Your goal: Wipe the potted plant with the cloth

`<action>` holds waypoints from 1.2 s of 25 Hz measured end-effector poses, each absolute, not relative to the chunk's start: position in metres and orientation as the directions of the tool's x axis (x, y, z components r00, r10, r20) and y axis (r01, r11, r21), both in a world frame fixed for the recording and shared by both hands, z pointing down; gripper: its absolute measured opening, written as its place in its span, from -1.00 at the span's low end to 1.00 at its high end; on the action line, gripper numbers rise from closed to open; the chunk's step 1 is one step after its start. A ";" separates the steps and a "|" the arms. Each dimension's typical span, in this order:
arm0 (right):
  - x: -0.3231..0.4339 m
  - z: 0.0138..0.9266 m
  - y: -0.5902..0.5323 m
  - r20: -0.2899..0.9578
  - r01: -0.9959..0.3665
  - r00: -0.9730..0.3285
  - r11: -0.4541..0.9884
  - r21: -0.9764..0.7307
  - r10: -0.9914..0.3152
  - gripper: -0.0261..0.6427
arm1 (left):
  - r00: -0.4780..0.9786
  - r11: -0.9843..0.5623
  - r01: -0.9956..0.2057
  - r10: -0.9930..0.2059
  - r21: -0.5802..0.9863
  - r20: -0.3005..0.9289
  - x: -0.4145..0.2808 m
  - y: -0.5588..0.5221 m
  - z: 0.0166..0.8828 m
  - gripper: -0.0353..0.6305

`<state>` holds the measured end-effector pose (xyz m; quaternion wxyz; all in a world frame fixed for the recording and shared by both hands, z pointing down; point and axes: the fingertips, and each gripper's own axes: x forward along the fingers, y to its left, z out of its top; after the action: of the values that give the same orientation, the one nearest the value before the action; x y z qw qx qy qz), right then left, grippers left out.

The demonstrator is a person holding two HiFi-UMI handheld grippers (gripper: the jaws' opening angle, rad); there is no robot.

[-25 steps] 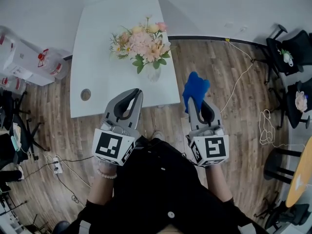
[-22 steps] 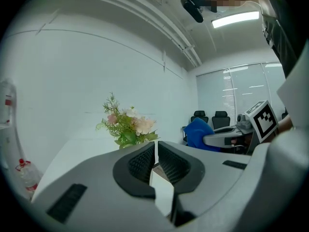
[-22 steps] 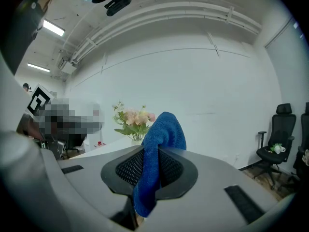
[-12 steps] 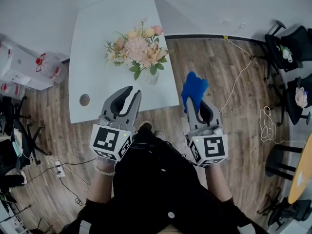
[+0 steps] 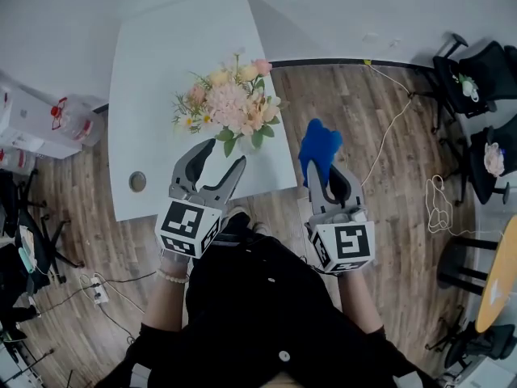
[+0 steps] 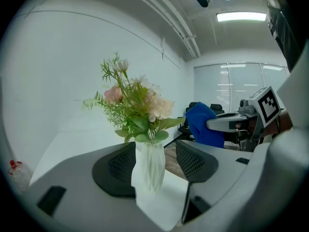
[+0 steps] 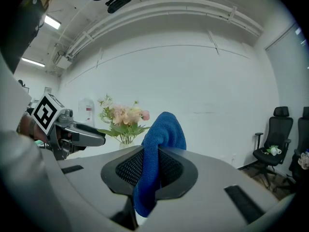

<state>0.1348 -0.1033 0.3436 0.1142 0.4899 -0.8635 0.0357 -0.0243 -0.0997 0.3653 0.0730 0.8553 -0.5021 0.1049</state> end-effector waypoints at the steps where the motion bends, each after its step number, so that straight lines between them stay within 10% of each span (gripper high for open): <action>1: 0.134 0.344 -0.105 0.234 -0.857 -0.490 0.513 0.049 -0.840 -0.68 | 0.477 -0.488 -0.873 -0.840 0.023 0.260 -0.025 -0.103 0.368 -0.11; 30: 0.118 0.367 -0.129 0.323 -0.878 -0.423 0.471 0.083 -0.846 -0.68 | 0.641 -0.661 -0.751 -0.728 0.000 0.242 -0.005 -0.157 0.403 0.06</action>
<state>0.1183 -0.1293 0.3668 0.1621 0.5119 -0.8422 0.0490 -0.0048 -0.1569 0.4026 0.0503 0.9044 -0.4087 0.1113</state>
